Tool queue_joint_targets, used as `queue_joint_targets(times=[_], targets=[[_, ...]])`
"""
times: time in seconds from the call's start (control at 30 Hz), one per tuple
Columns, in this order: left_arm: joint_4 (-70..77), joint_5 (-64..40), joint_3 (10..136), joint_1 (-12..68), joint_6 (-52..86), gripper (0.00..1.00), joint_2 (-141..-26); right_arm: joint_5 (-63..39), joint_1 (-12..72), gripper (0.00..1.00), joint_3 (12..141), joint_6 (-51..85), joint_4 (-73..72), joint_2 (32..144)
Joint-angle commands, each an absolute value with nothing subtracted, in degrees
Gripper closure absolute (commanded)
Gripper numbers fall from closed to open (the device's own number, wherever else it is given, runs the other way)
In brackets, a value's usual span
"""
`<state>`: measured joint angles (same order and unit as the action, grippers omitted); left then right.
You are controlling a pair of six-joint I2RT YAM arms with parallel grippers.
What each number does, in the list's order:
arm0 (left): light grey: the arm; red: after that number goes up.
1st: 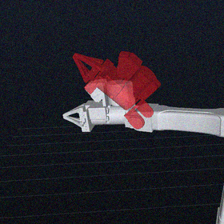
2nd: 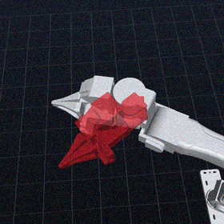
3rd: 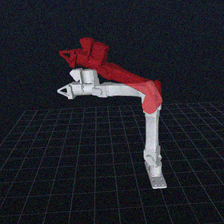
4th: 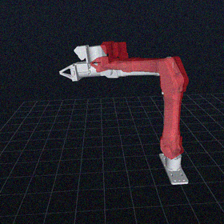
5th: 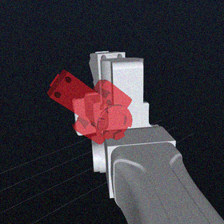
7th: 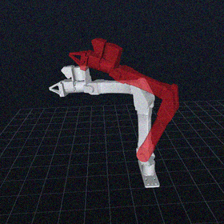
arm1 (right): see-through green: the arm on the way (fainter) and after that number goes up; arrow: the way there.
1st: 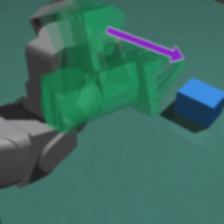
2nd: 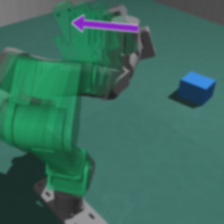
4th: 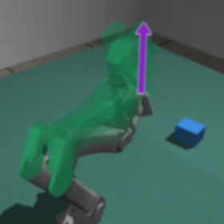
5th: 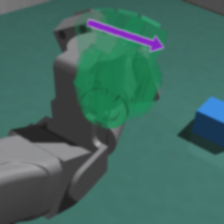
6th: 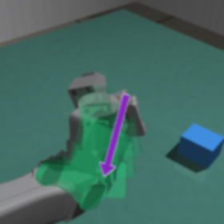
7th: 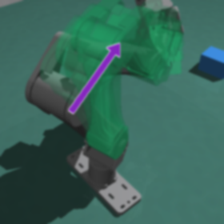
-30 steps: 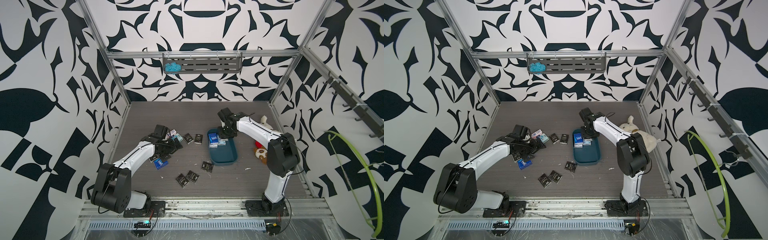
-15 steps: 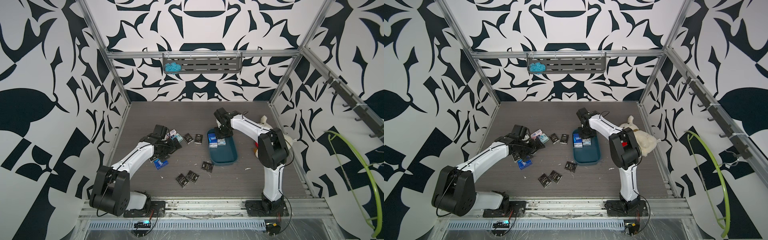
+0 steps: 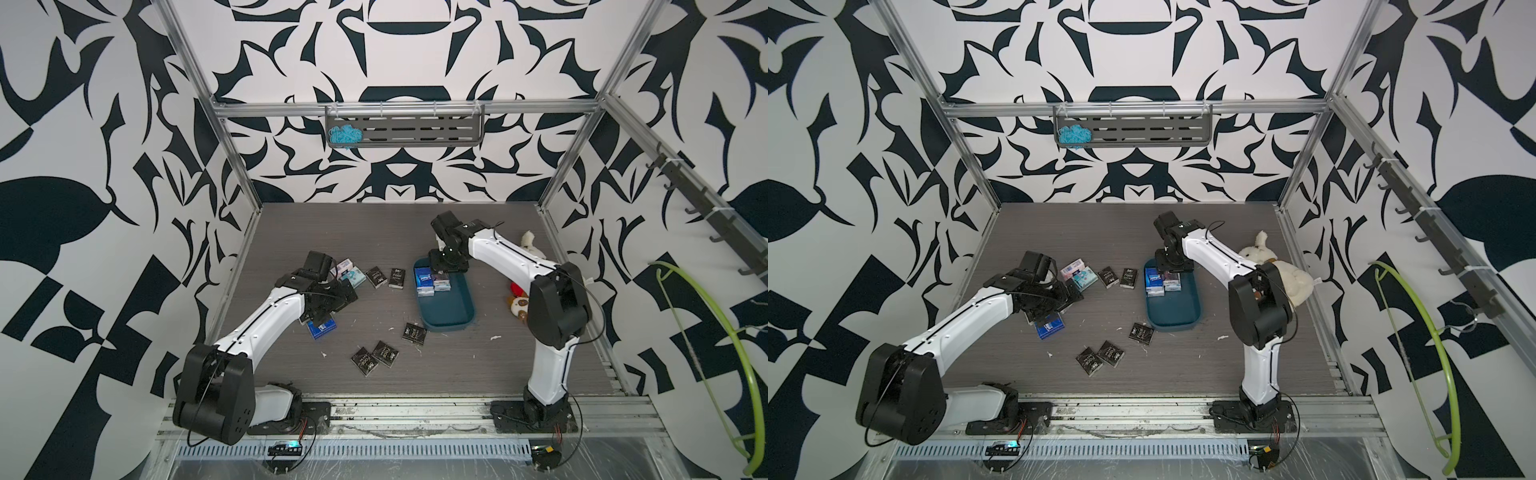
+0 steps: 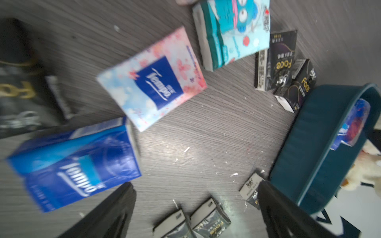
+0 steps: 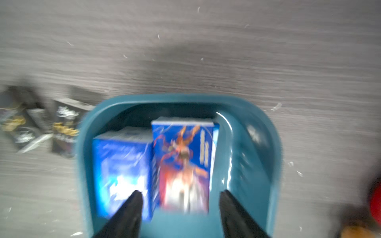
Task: Put the pocket tissues into the storage box
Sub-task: Place the pocket tissues in the storage box, then pick up the pocket tissues from the center of the board.
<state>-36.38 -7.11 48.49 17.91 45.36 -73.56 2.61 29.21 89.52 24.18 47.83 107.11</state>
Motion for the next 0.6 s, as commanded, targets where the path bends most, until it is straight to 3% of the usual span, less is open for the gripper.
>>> queue_joint_targets(times=[0.0,0.03,0.07,0.17,0.33,0.57], targets=[[-39.4,-0.2,47.6,17.9,44.2,0.01,-68.9,7.2,33.6,0.23,86.1,28.8,47.7,99.7],[-39.6,1.3,47.2,17.9,44.1,0.01,-67.8,8.8,35.1,0.07,84.4,29.8,46.6,97.7],[-39.6,2.5,46.8,17.8,43.9,0.01,-66.9,9.8,36.3,0.00,82.4,31.0,45.2,95.8],[-38.8,5.1,45.1,16.6,43.2,0.01,-64.2,12.8,38.6,0.00,73.2,38.1,37.8,88.5],[-34.6,1.4,41.9,10.5,41.4,0.01,-64.8,8.8,38.5,0.00,57.4,46.6,20.3,74.4],[-27.5,-2.0,41.0,7.7,41.9,0.01,-70.9,12.1,38.5,0.00,55.5,45.8,25.0,67.0]])
